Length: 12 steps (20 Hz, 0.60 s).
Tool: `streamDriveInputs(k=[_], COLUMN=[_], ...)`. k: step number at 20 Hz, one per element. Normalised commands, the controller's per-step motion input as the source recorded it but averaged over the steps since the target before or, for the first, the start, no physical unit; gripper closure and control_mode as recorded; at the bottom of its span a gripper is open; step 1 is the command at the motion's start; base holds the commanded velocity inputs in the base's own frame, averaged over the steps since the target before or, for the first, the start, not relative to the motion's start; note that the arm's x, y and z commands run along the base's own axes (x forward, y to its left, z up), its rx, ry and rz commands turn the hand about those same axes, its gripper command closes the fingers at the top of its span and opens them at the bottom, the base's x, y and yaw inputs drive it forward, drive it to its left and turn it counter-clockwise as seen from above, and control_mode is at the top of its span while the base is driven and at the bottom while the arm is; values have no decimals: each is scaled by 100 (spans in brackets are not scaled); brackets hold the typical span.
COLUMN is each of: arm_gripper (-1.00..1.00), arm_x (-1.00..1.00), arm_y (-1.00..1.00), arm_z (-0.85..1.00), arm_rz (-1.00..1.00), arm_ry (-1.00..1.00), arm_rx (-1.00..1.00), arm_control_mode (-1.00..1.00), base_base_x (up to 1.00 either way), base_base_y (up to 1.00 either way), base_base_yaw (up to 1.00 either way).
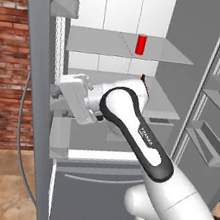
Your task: Open the fridge, grab two sodas, and place both sodas inside the bowl with ice on the dining counter.
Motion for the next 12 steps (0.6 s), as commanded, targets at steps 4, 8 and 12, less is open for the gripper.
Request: streamDriveInputs(k=[4,8,12], arm_gripper=[-100,-100,-100], arm_x=[-10,-21,-25], arm_y=[-78,-76,-78], arm_z=[2,8,6], arm_rz=[-2,-9,-15], arm_ry=[-21,-23,-19], arm_rx=[-6,-12,-21], arm_control_mode=[-100,-100,-100], base_base_x=[0,0,0], base_base_y=[0,0,0], base_base_yaw=[0,0,0])
